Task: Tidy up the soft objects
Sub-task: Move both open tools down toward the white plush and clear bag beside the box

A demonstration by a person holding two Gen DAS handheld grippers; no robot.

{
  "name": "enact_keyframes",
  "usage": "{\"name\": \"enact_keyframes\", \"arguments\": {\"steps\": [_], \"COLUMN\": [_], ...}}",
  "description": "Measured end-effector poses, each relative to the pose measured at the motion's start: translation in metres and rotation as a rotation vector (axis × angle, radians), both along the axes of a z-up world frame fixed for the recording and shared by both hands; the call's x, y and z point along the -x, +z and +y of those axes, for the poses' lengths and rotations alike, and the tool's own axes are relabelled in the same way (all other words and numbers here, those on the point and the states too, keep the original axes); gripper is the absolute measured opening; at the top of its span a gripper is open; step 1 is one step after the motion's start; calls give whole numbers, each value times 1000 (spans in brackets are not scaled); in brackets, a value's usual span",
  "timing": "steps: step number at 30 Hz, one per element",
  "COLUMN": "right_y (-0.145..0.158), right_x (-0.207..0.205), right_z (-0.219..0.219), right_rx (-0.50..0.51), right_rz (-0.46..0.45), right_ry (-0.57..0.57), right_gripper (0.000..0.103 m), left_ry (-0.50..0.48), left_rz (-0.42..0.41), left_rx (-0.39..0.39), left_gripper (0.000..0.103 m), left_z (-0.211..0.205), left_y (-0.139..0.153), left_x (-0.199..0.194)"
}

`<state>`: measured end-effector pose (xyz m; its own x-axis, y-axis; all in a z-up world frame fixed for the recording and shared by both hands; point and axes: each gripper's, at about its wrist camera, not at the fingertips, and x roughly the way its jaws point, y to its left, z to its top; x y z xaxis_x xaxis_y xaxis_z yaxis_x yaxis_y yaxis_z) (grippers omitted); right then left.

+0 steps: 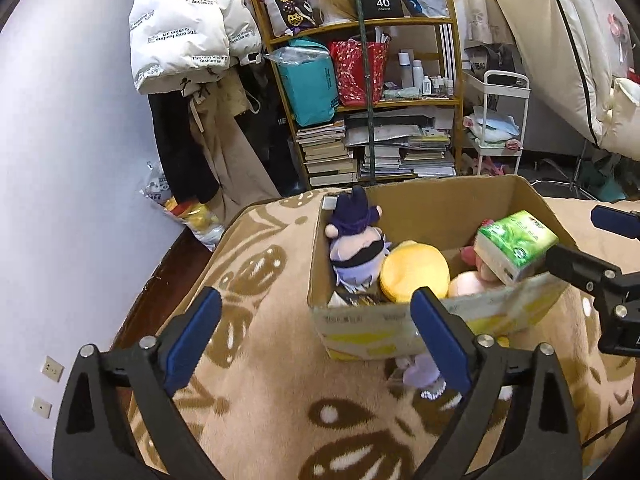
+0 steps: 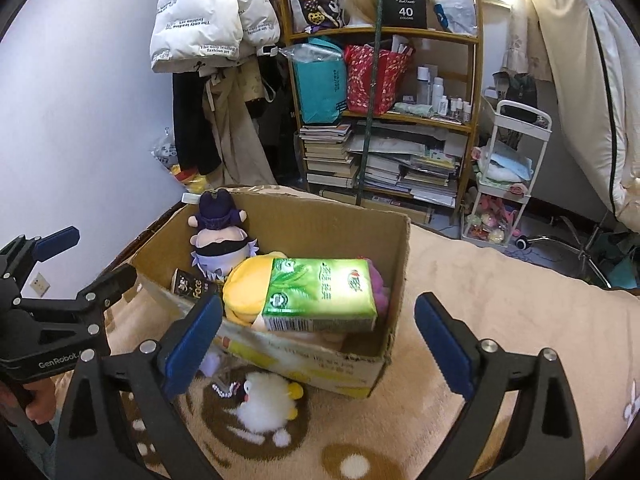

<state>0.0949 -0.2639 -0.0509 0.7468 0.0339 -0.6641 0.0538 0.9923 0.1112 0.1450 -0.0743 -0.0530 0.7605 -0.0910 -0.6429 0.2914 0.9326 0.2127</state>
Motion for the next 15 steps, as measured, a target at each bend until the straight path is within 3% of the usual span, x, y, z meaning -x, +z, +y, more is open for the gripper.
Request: {"name": "enact_keyframes", "arguments": {"steps": [15], "right_y": [6], "right_x": [39], "right_z": [-4], "right_rx": [-20], "right_rz": [22], "right_ry": [-55], "right_gripper": [101], "left_ry": [-19], "left_rz": [45], "left_rx": [-2], "left_gripper": [95], "left_z": [11], "left_y": [6], "left_x": [38]}}
